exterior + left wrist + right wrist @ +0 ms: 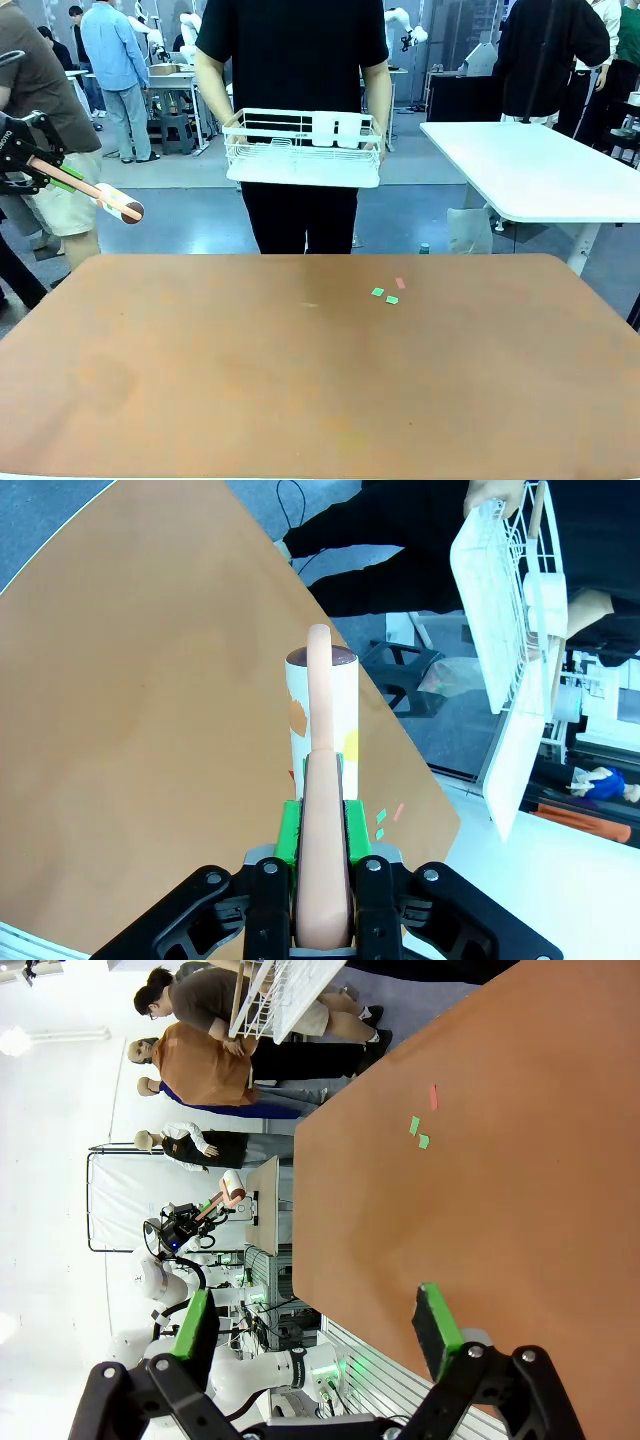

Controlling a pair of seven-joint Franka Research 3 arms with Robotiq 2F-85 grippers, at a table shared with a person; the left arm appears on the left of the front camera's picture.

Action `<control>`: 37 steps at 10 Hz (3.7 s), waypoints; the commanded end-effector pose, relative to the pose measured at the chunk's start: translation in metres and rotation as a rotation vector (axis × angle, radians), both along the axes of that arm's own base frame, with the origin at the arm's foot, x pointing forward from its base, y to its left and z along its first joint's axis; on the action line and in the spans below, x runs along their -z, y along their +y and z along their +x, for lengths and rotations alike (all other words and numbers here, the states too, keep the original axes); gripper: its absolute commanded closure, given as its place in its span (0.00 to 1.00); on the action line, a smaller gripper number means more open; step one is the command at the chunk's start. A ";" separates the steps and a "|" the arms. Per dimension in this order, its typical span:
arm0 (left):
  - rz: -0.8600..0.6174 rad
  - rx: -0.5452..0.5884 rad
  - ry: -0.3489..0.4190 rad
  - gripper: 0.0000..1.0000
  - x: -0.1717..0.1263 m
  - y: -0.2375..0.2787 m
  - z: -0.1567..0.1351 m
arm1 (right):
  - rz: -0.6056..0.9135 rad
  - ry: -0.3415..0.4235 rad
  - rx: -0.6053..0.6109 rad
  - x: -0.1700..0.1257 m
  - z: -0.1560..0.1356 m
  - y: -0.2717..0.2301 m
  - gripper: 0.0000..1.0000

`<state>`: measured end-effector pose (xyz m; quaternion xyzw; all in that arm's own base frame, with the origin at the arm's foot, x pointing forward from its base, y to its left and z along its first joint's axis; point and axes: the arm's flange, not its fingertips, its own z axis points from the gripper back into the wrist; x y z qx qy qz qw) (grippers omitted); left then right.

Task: Clean the table.
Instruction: Clean the table with the Lint Roller when the human lifts the Dish drying rack.

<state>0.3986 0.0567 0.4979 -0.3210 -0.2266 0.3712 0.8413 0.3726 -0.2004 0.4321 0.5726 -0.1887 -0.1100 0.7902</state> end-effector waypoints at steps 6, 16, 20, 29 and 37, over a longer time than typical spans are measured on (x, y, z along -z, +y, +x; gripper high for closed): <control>0.000 0.000 0.000 0.79 0.000 0.000 0.000 | 0.007 -0.007 -0.002 -0.003 0.000 0.001 0.00; 0.211 0.870 0.154 0.79 0.058 -0.110 0.159 | 0.007 -0.007 -0.002 -0.003 0.000 0.001 0.00; 0.219 0.872 0.178 0.79 0.068 -0.113 0.161 | 0.007 -0.007 -0.002 -0.003 0.000 0.001 0.00; 0.120 0.866 0.155 0.79 0.129 -0.235 0.215 | 0.007 -0.007 -0.002 -0.003 0.000 0.001 0.00; 0.187 0.897 0.190 0.79 0.178 -0.293 0.230 | 0.007 -0.007 -0.002 -0.003 0.000 0.001 0.00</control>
